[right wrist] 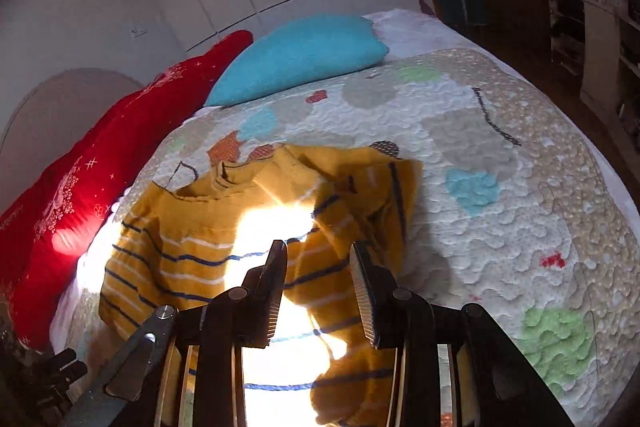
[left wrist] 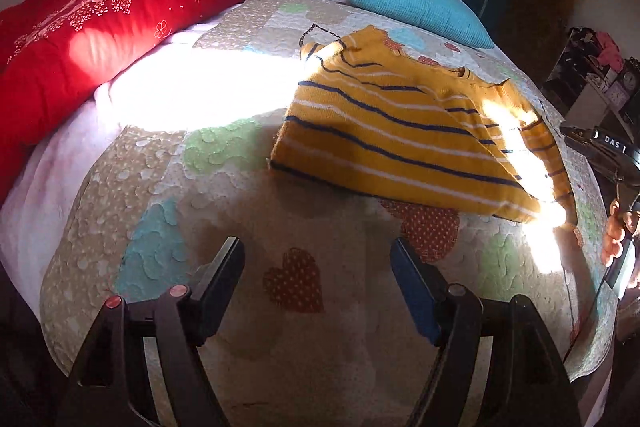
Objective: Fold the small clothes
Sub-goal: 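Open both grippers and withdraw them from the folded sweater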
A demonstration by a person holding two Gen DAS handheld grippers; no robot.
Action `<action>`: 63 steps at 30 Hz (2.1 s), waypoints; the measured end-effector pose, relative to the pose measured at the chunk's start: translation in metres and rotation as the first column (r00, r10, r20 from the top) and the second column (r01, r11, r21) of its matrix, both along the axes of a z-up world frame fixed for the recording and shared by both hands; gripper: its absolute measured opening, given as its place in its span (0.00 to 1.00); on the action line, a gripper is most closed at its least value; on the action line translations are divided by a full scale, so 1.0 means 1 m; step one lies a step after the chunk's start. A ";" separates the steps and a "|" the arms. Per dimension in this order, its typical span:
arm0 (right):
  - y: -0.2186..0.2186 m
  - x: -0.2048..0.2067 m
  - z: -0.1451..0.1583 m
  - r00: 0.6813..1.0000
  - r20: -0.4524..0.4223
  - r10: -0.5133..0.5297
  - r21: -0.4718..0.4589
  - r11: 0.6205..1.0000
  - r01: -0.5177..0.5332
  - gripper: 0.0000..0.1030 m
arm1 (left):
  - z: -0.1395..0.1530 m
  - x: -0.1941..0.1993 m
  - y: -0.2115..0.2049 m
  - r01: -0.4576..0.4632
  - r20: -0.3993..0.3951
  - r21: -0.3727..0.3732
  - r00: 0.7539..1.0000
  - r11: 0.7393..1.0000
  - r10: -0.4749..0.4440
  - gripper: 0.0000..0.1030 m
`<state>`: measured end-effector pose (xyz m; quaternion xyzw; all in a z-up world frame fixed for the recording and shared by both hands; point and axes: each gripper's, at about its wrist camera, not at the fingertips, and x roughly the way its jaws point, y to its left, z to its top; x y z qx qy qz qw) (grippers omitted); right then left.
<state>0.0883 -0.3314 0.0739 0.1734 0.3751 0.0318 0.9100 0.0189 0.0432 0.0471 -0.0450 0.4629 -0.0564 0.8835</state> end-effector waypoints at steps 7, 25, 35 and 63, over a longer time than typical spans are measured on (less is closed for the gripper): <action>0.000 0.093 -0.060 0.988 -0.153 -0.037 -0.016 0.999 0.035 0.30 | 0.005 -0.008 -0.006 0.000 0.019 0.012 1.000 1.000 0.000 0.72; 0.005 -0.030 0.015 0.997 -0.044 -0.058 -0.075 0.996 0.055 0.59 | 0.055 -0.057 -0.005 -0.066 0.226 0.075 0.973 0.995 0.048 0.88; 0.062 -0.111 0.015 1.000 -0.015 0.007 -0.046 0.999 -0.008 0.65 | 0.085 -0.085 0.003 -0.108 0.347 0.060 0.934 0.992 0.081 1.00; 0.107 -0.135 -0.038 0.990 -0.132 0.054 -0.025 0.998 -0.057 0.68 | 0.043 -0.075 0.005 -0.094 0.171 0.083 0.982 0.992 0.079 1.00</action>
